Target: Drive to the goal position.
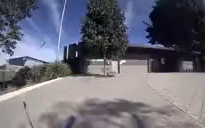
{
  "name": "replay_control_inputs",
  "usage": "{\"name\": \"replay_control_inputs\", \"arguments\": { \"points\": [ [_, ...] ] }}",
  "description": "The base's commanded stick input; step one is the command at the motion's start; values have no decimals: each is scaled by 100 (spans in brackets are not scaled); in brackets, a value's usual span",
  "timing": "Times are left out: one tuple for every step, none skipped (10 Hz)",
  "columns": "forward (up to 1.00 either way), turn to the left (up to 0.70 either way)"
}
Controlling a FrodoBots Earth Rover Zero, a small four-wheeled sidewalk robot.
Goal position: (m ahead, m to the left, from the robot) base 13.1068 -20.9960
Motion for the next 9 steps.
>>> {"name": "replay_control_inputs", "arguments": {
  "points": [
    [100, 0],
    [100, 0],
    [100, 0],
    [100, 0],
    [100, 0],
    [100, 0],
    [100, 0],
    [100, 0],
    [100, 0]
  ]
}}
